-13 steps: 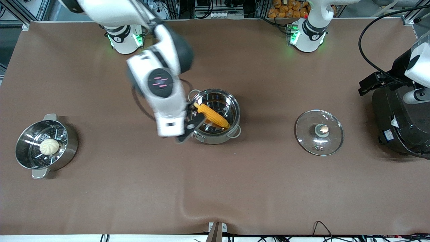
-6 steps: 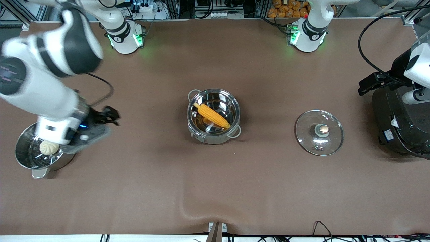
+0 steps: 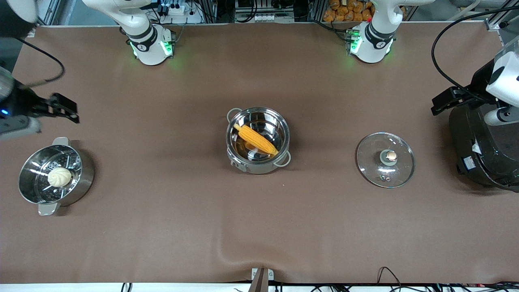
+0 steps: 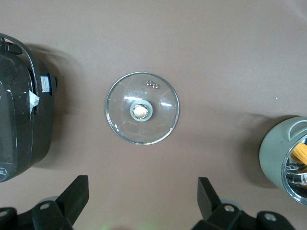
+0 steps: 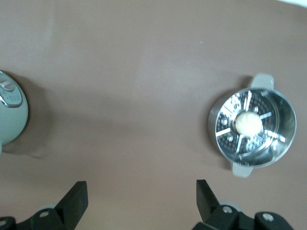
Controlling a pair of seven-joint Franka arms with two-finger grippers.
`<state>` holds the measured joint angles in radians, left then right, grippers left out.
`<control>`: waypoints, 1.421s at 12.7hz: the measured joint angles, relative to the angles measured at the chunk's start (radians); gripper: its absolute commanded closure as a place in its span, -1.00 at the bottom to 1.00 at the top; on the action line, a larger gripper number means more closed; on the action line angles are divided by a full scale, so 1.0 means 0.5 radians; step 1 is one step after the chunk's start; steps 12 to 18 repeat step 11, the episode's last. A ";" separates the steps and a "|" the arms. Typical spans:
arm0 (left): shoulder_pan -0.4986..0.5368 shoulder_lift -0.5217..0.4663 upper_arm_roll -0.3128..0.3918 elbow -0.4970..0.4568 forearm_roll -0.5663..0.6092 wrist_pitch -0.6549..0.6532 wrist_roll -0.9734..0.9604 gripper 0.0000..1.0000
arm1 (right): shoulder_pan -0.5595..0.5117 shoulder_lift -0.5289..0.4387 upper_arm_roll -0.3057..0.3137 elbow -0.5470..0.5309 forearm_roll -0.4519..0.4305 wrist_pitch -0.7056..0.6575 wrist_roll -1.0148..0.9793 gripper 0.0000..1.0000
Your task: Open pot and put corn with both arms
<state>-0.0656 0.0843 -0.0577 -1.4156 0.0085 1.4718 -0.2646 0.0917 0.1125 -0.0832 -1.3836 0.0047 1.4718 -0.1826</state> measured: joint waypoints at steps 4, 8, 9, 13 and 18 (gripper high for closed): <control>0.002 0.000 0.003 0.000 0.020 0.000 0.000 -1.00 | -0.073 -0.142 -0.045 -0.008 0.025 -0.091 0.292 -1.00; 0.012 0.001 0.011 0.000 0.027 0.000 0.000 -1.00 | -0.185 -0.186 -0.029 -0.027 0.017 -0.091 0.291 -1.00; 0.016 0.003 0.012 0.000 0.027 0.000 0.000 -1.00 | -0.209 -0.186 -0.013 -0.033 0.001 -0.088 0.252 -1.00; 0.020 0.010 0.012 0.000 0.029 0.000 0.000 -1.00 | -0.227 -0.186 0.006 -0.040 -0.030 -0.081 0.199 -1.00; 0.020 0.010 0.012 0.000 0.029 0.000 0.000 -1.00 | -0.227 -0.186 0.006 -0.040 -0.030 -0.081 0.199 -1.00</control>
